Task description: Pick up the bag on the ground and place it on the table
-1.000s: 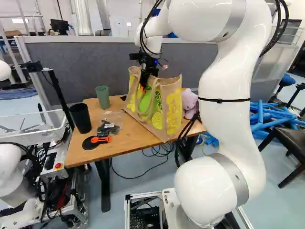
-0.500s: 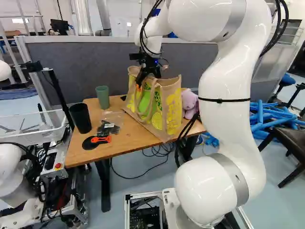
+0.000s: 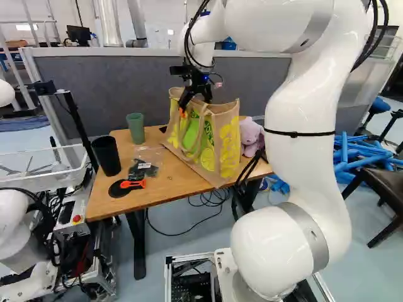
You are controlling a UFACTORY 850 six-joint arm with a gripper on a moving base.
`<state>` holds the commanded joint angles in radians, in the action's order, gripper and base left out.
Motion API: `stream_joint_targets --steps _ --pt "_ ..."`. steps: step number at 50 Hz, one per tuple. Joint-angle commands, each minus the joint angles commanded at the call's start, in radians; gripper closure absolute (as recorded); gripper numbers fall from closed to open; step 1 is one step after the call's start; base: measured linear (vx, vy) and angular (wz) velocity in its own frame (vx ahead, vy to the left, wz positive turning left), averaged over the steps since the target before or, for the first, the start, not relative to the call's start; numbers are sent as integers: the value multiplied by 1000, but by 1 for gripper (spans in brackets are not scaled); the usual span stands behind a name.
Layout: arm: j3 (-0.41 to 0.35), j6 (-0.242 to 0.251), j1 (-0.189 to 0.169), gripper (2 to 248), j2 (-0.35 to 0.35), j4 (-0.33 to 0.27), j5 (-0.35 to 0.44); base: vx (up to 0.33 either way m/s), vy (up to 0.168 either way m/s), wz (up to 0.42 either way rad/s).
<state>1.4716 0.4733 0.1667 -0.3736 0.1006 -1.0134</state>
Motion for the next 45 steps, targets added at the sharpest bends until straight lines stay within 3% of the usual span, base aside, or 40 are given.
stream_joint_targets --steps 45 --pt "34 0 1 3 89 0 -71 0 0 0"
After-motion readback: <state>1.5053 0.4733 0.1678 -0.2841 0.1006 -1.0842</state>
